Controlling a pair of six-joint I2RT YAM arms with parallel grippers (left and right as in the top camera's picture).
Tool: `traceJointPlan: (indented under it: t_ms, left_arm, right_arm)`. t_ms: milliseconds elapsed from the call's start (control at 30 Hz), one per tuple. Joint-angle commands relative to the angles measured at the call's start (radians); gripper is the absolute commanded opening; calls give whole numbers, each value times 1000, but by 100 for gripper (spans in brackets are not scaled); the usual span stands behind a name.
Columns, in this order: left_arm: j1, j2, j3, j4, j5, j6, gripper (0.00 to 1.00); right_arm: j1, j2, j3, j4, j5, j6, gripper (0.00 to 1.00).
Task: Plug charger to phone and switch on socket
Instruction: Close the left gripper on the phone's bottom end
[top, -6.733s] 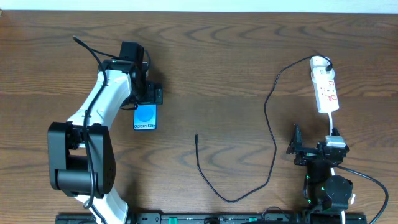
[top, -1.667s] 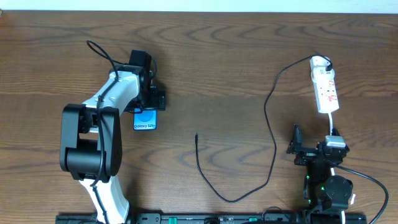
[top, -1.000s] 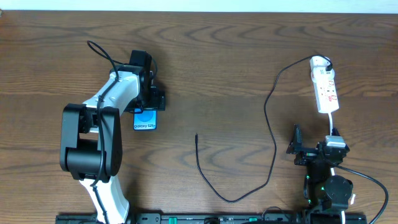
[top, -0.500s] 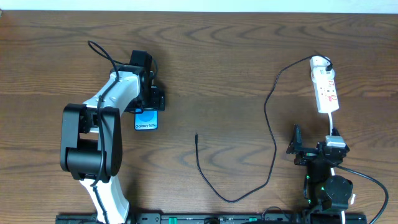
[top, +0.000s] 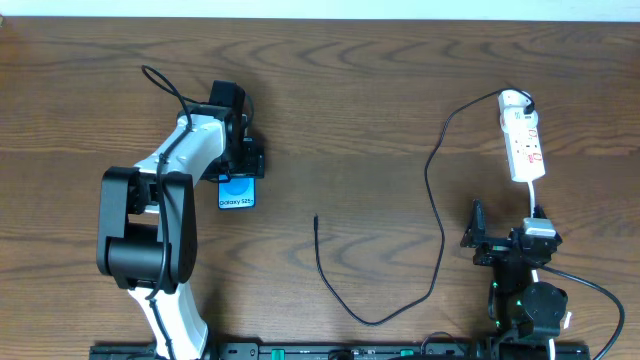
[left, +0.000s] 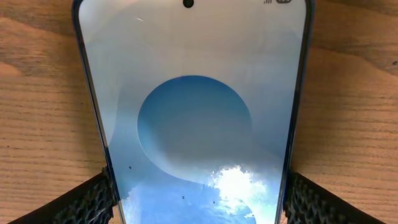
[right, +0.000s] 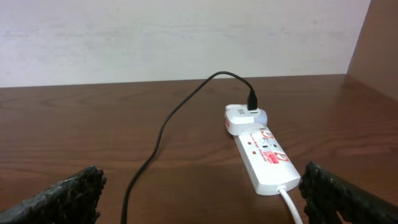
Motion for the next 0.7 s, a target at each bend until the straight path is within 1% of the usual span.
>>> traceJointPlan:
  t_ms: [0,100,133,667]
  left_arm:
    - [-2,20,-34,-6,-25,1,84]
    - [-2,20,-34,-6,-25,1,83]
    - [-2,20,-34,-7,-25,1,81]
    - [-2,20,-34,-7,-25,1,79]
  right_arm:
    - [6,-7,-2,-3,9,10,99]
    - [6,-7,-2,-3,9,10,99]
    - [6,-7,-2,-3,9,10,99]
    - [6,-7,-2,-3,9,10,99]
